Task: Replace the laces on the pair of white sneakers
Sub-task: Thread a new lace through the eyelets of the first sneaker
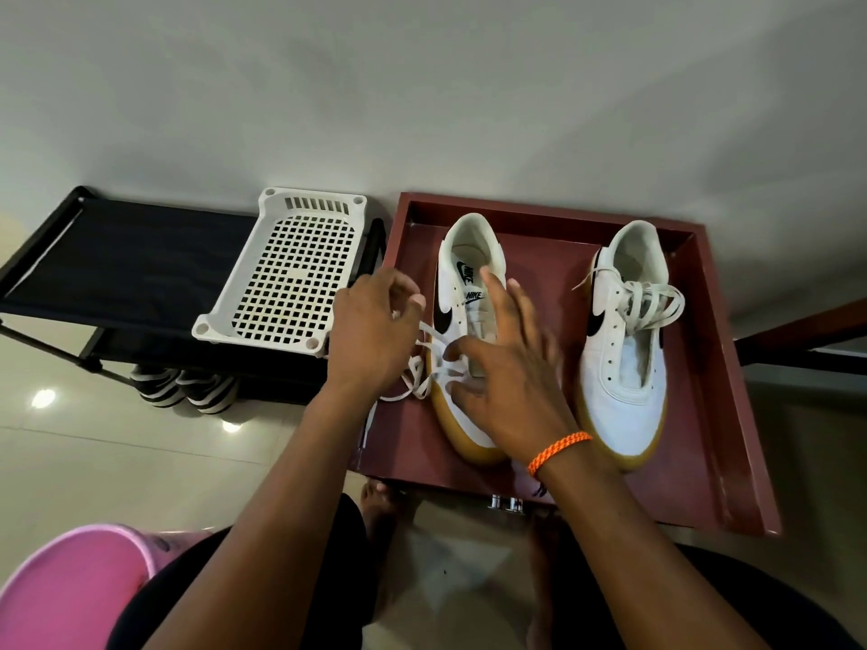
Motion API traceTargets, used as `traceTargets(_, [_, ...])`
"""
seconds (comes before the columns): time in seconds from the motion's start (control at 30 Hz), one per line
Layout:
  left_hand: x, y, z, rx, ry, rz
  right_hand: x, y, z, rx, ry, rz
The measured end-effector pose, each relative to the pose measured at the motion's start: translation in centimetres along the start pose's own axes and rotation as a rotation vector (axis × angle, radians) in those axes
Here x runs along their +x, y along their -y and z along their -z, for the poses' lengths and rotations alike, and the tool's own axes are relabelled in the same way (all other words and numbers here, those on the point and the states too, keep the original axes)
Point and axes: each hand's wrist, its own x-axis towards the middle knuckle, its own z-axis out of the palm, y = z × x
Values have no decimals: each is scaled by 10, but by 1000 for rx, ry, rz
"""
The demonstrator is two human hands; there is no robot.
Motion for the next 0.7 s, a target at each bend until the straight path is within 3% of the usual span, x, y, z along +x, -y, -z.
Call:
traceTargets(0.1, [-1, 3, -9, 135, -16, -110, -2, 5, -7, -92, -22, -37])
traceTargets(0.23, [-6, -8, -9, -266, 224, -93, 2, 8, 0, -73, -230, -22])
traceTargets(0.43, [-13, -19, -9, -385, 476, -42, 10, -10, 16, 140, -526, -4])
traceTargets(0.57, [-14, -29, 2, -569, 454, -19, 14, -19, 33, 399, -748, -177])
traceTargets(0.7, [-10, -31, 14, -860, 386, 28, 18, -38, 35, 687, -865, -414])
